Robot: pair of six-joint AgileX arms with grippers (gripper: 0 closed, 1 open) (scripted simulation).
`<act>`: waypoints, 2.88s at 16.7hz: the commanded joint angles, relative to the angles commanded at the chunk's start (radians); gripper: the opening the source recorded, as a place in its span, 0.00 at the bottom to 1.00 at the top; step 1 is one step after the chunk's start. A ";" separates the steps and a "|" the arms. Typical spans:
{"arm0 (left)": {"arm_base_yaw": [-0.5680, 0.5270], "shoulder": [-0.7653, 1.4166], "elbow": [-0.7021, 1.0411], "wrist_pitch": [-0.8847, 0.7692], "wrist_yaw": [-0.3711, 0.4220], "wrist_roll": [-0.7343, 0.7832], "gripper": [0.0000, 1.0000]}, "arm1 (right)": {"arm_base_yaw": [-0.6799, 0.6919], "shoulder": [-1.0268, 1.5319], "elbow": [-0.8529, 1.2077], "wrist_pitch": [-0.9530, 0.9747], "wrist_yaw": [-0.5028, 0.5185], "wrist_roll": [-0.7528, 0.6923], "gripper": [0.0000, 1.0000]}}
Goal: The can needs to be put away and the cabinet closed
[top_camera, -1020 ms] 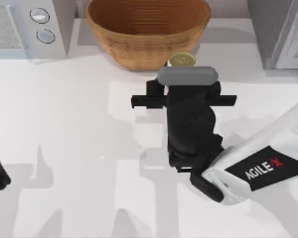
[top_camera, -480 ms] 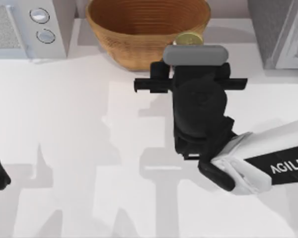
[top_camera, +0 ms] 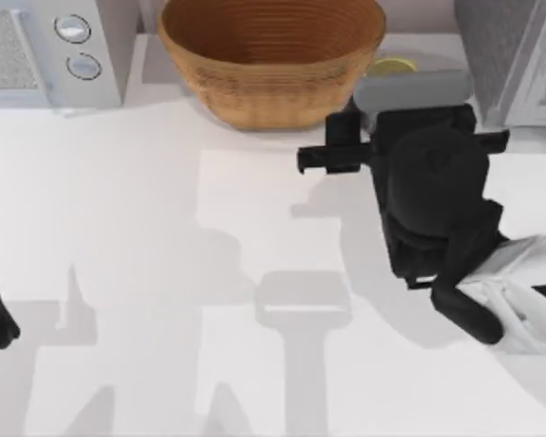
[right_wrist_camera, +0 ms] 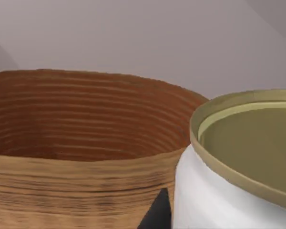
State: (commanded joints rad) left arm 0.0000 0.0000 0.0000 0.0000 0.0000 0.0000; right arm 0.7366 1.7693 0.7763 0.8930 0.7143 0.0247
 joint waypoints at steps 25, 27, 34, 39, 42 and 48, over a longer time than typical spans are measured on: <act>0.000 0.000 0.000 0.000 0.000 0.000 1.00 | -0.737 -1.769 -0.776 -0.893 -0.714 -0.025 0.00; 0.000 0.000 0.000 0.000 0.000 0.000 1.00 | -0.734 -1.764 -0.775 -0.892 -0.713 -0.023 0.00; 0.000 0.000 0.000 0.000 0.000 0.000 1.00 | -0.696 -1.503 -0.478 -0.974 -0.675 -0.021 0.00; 0.000 0.000 0.000 0.000 0.000 0.000 1.00 | -0.651 -1.154 -0.007 -1.085 -0.621 -0.020 0.00; 0.000 0.000 0.000 0.000 0.000 0.000 1.00 | -0.622 -0.937 0.302 -1.156 -0.588 -0.017 0.00; 0.000 0.000 0.000 0.000 0.000 0.000 1.00 | -0.572 -0.581 0.795 -1.269 -0.538 -0.010 0.00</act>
State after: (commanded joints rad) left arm 0.0000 0.0000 0.0000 0.0000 0.0000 0.0000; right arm 0.1647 1.1883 1.5711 -0.3759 0.1767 0.0148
